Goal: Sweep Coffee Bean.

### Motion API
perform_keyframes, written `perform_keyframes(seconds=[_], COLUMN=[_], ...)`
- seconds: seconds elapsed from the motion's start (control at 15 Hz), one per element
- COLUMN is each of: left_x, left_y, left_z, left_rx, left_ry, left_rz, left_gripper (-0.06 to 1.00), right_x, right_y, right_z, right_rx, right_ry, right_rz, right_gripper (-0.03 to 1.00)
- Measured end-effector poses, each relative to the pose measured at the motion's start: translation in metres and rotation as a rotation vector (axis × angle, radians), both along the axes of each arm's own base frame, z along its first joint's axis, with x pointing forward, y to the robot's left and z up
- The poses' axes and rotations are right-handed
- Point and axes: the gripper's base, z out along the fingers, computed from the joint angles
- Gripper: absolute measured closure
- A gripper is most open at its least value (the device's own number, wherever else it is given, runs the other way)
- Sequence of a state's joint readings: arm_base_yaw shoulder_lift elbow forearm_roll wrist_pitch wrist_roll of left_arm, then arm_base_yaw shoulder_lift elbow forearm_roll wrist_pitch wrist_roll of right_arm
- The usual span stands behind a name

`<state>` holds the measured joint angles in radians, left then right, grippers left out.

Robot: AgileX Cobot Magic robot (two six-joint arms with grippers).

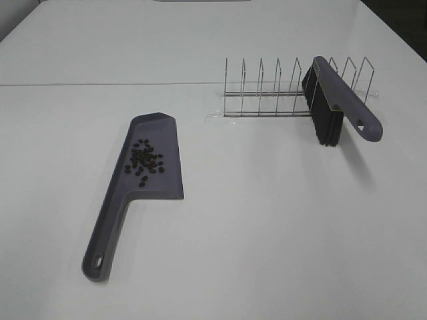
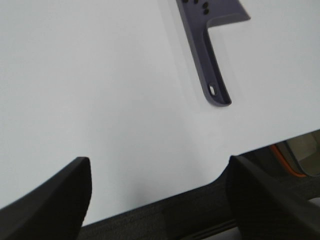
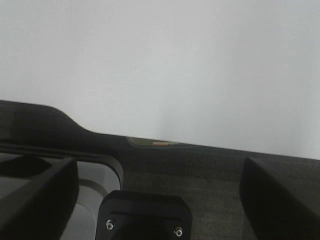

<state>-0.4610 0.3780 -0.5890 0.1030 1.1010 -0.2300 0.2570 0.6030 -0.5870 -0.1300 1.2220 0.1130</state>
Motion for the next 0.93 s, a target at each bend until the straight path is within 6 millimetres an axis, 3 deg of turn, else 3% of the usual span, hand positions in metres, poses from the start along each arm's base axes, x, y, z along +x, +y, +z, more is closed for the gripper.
perform_keyframes(seconds=[0.2,0.33,0.47,0.67,0.93], left_x=[-0.001,0.000,-0.001,-0.002,-0.002], left_y=[-0.004,-0.010,-0.012,-0.013,-0.014], left_z=[-0.005,-0.020,-0.020,-0.020,-0.020], left_rx=[0.029,0.058,0.055,0.062,0.055], left_ry=[-0.014,0.010,0.002,-0.003,-0.002], left_rz=[-0.088,-0.191,-0.224,-0.251,-0.267], left_gripper=[0.24,0.24,0.24,0.24,0.24], right_x=[-0.027,-0.051,-0.062,-0.061,-0.058], right_y=[-0.007,-0.013,-0.016,-0.015,-0.015], right_z=[0.003,0.010,0.013,0.013,0.005], right_rx=[0.030,0.078,0.096,0.082,0.067], right_ry=[-0.149,-0.348,-0.457,-0.547,-0.532], right_rz=[0.015,0.021,0.033,0.081,0.095], right_gripper=[0.13,0.15,0.15,0.17,0.17])
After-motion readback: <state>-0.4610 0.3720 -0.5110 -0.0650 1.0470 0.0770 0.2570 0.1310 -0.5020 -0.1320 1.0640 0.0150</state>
